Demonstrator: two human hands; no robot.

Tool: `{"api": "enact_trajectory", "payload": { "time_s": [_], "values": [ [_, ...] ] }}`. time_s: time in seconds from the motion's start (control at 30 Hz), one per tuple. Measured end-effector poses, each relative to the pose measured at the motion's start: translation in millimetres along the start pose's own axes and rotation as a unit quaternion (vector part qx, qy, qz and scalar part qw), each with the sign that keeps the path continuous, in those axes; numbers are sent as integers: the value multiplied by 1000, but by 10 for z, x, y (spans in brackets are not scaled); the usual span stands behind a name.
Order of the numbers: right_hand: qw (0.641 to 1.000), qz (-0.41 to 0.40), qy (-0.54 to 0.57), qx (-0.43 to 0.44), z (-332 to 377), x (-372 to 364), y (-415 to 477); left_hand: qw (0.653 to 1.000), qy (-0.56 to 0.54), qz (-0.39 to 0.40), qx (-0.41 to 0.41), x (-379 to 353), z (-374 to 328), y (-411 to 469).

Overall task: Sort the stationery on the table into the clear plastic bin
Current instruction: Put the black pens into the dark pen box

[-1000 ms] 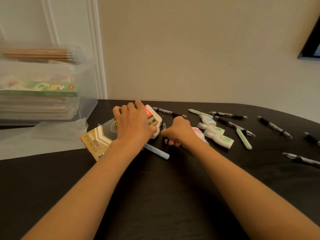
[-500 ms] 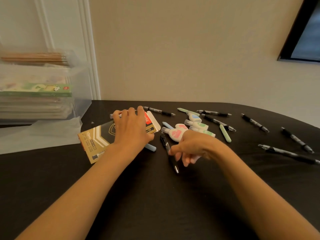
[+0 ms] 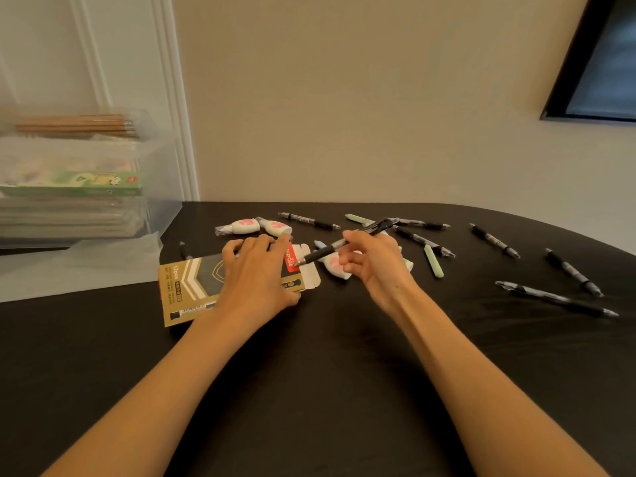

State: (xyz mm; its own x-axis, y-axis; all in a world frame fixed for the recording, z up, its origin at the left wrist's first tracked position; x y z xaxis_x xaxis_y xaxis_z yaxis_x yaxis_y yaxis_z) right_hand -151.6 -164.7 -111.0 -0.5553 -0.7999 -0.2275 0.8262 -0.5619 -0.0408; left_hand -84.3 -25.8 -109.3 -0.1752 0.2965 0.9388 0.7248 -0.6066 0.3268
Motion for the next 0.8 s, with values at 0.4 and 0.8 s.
{"api": "enact_trajectory", "payload": {
  "time_s": [0.4,0.8],
  "values": [
    [995,75,62,27,-27,-16,-46,996,-84,-38,-14,63,16,-26],
    [988,125,-77,47,-51,20,-34,995,-86,-41,-22,97,53,-48]
  ]
}}
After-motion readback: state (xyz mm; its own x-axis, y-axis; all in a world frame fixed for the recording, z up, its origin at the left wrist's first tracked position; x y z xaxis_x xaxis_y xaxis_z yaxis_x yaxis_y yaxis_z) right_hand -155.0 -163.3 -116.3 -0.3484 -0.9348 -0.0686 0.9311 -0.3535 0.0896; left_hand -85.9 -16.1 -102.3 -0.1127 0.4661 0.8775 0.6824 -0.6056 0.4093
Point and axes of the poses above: each hand's wrist, its own y-axis towards the middle knuckle, its own x-axis out of the back of the hand, z = x × y, the point moved 4 cm from there along y, towards the middle knuckle, and after that the axes turned 2 degrees about -x, right-handed, at the moved point
